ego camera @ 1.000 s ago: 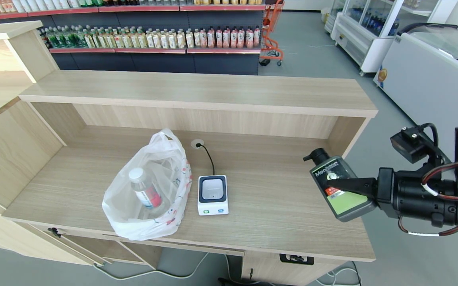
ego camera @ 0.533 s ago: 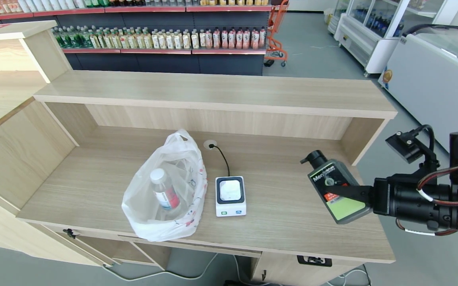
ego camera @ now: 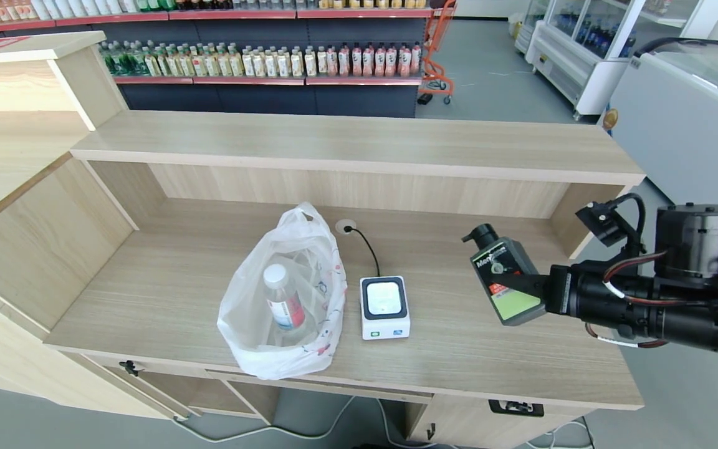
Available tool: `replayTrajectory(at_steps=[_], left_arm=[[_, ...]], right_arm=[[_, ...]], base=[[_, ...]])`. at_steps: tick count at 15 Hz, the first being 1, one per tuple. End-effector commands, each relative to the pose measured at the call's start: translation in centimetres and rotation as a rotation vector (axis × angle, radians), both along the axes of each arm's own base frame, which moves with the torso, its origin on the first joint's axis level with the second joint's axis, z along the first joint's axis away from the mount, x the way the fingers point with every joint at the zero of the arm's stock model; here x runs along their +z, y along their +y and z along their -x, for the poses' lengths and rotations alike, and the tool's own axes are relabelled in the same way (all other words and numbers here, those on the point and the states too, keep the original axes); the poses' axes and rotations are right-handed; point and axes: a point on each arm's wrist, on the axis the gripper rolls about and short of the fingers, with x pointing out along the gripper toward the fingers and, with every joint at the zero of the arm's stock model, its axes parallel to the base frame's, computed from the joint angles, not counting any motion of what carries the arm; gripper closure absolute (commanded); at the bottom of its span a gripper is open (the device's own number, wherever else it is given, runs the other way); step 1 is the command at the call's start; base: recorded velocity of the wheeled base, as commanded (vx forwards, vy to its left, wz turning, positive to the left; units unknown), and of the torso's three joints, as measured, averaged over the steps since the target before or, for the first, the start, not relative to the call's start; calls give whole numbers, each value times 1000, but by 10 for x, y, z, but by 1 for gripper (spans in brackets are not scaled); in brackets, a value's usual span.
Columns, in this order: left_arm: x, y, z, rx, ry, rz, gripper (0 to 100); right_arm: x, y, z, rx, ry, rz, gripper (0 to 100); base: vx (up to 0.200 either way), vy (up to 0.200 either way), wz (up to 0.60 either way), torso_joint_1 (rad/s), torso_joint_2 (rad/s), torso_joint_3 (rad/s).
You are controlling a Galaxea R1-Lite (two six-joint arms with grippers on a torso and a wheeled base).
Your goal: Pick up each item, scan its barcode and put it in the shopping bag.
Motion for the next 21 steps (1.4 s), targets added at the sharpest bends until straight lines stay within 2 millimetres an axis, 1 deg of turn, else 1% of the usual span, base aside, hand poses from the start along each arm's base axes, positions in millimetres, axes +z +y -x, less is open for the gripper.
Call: replayTrajectory(at_steps=[1,2,7,12,14,17,18,21], left_arm=[[0,0,0,0,1,1,0],[0,0,0,0,0,1,0],[0,0,0,0,1,1,0],[0,0,0,0,0,1,0],[0,0,0,0,0,1,0],[0,0,0,0,0,1,0],[0,0,0,0,0,1,0],[0,0,0,0,-2,1,0]], right_arm=[[-23,4,-14,23,22,88,100],[-28,4,-17,27,8,121,100],[-46,12,-35,35,12,127,100],[-58,27,-59,56,4,121,100],[-61,30,-64,58,4,120,100],[-67,42,-69,82,-11,102,100],[-71,53,-72,96,-18,78,100],[-81,65,-79,119,-23,76,100]], base=[[0,0,0,0,0,0],[0,0,0,0,0,0],[0,0,0,0,0,0],[0,0,0,0,0,0],[0,0,0,0,0,0],[0,0,0,0,0,0],[0,0,0,0,0,0],[0,0,0,0,0,0]])
